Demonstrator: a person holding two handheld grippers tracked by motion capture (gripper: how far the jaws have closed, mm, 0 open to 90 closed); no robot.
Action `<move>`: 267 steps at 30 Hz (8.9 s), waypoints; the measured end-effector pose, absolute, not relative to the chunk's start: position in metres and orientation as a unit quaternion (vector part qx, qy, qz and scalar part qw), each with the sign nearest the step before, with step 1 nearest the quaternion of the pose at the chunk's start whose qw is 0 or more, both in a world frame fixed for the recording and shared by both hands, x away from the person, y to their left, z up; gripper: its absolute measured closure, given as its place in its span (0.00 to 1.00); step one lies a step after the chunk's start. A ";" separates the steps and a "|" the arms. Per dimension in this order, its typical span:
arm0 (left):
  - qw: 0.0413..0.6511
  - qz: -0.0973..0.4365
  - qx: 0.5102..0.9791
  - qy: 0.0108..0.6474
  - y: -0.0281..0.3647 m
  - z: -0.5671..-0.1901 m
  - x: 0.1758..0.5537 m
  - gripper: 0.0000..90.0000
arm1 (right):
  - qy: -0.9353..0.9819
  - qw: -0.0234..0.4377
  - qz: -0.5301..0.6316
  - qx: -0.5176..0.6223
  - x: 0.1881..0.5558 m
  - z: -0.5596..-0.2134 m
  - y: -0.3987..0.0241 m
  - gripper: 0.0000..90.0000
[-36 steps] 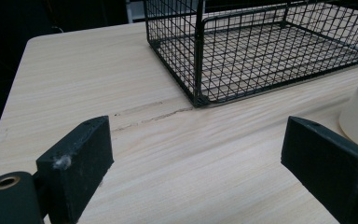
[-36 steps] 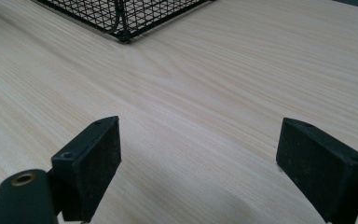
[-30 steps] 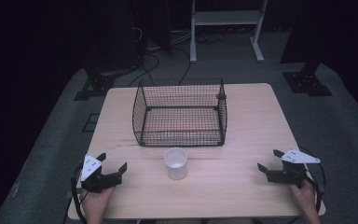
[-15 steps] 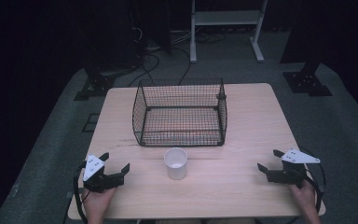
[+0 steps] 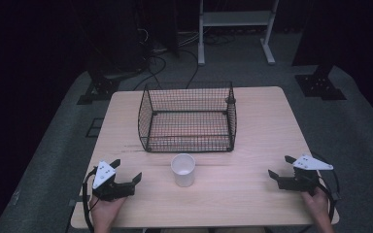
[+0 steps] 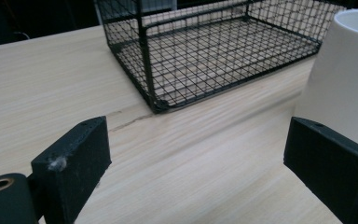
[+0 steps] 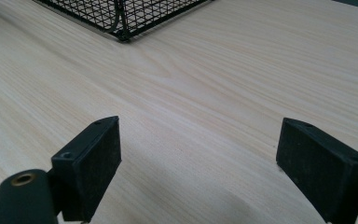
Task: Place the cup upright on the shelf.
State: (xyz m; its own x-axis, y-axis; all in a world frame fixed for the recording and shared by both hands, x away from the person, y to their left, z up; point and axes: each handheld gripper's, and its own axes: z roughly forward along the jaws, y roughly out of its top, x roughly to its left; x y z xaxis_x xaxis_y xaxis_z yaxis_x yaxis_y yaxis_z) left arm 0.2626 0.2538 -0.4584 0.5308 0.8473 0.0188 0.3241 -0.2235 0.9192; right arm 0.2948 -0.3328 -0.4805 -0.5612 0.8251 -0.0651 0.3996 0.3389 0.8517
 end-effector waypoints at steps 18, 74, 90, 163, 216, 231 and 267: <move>0.480 0.257 0.750 0.376 0.234 -0.456 0.261 0.02 | 0.777 0.252 0.420 0.395 0.295 -0.480 -0.333 0.15; 0.445 0.150 0.849 0.240 0.152 -0.429 0.275 0.02 | 0.778 0.251 0.420 0.394 0.295 -0.480 -0.333 0.15; 0.411 0.125 0.872 0.233 0.133 -0.432 0.297 0.02 | 0.779 0.251 0.419 0.393 0.295 -0.480 -0.333 0.15; 0.389 0.096 0.900 0.174 0.099 -0.371 0.326 0.23 | 0.774 0.252 0.423 0.398 0.295 -0.480 -0.334 0.15; 0.373 0.118 0.901 0.187 0.100 -0.294 0.406 0.24 | 0.770 0.256 0.427 0.399 0.294 -0.480 -0.335 0.15; 0.363 0.120 0.901 0.207 0.098 -0.302 0.440 0.24 | 0.768 0.256 0.430 0.400 0.294 -0.480 -0.336 0.15; 0.330 0.080 0.905 0.255 0.085 -0.360 0.500 0.24 | 0.768 0.257 0.432 0.396 0.293 -0.480 -0.336 0.15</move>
